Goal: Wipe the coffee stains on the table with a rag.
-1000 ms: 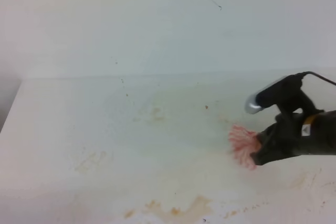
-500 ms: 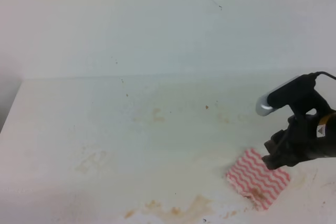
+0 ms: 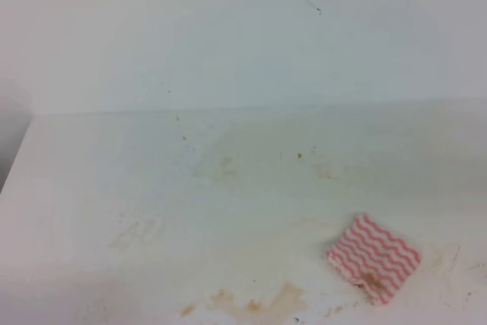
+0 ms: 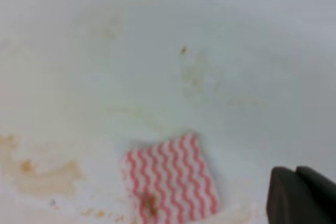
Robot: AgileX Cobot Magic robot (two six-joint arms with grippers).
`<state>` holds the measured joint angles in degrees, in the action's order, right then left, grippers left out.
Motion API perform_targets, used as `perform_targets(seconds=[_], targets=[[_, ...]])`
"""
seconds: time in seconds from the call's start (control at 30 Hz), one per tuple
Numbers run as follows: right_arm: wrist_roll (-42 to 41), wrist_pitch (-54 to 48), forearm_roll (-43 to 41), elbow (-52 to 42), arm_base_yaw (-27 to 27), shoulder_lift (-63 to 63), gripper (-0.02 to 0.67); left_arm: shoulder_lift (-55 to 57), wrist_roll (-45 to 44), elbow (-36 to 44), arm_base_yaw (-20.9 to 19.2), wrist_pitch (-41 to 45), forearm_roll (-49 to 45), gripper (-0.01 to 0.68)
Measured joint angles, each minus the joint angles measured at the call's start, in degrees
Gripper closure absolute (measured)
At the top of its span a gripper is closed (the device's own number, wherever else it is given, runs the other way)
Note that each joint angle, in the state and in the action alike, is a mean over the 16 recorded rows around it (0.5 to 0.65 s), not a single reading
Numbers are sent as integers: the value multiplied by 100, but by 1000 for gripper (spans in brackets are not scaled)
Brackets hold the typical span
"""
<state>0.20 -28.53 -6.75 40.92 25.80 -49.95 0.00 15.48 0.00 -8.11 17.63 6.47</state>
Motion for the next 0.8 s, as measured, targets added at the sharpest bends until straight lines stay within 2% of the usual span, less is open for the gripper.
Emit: perform_targets(seconds=[0.23,0.43,0.57,0.8], targets=[[1545,-18,-1471,-840,0,2024,644,0,0,0,0,0,0,673],[2707,13,-2651,-1369,0,2974,645,0,0,0,0,0,0,673],[3077,5,-3061,-1547,0,3186,647,0,0,0,0,0,0,673],[3200,-23,-3180,-1610,-1,3241,649,0,0,0,0,0,1,673]])
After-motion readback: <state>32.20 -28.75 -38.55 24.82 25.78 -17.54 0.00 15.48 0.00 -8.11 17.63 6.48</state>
